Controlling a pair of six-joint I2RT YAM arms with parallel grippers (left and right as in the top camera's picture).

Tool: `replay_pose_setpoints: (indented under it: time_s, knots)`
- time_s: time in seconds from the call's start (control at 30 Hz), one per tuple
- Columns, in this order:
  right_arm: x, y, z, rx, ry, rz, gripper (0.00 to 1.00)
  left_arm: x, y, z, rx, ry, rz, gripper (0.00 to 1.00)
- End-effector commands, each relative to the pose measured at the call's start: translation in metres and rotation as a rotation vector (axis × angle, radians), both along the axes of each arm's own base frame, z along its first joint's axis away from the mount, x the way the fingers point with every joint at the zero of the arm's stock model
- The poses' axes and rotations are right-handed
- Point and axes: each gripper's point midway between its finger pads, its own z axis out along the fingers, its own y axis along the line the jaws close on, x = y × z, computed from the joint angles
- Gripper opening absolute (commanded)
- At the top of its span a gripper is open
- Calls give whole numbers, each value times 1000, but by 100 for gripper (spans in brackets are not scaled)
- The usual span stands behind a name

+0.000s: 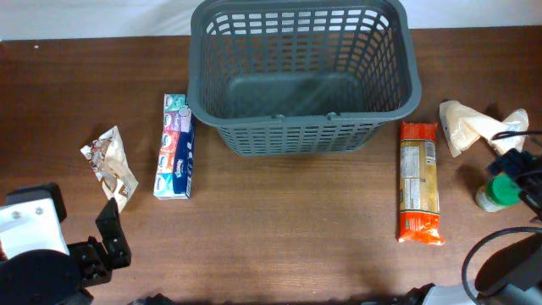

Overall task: Pack container
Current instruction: 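Lower the right gripper onto the green-capped jar and grasp it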

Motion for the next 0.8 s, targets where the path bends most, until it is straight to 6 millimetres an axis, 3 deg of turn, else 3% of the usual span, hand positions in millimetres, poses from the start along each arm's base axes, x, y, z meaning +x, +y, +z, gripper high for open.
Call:
replay_pose_setpoints:
  time_s: [0.0,0.23,0.37,0.77]
  knots:
    - [14,-5,0,37,-107,7,99,0,-1,-2,7,10,-8,100]
    - [37,-28,4,-48,-211,-2,99,0,-1,-2,7,10,-9,100]
    - [36,-35,2,-76,-200,-41,99,0,-1,-2,7,10,-9,99]
    - [39,-50,-44,-52,-94,-63,99,0,-1,-2,7,10,-9,100]
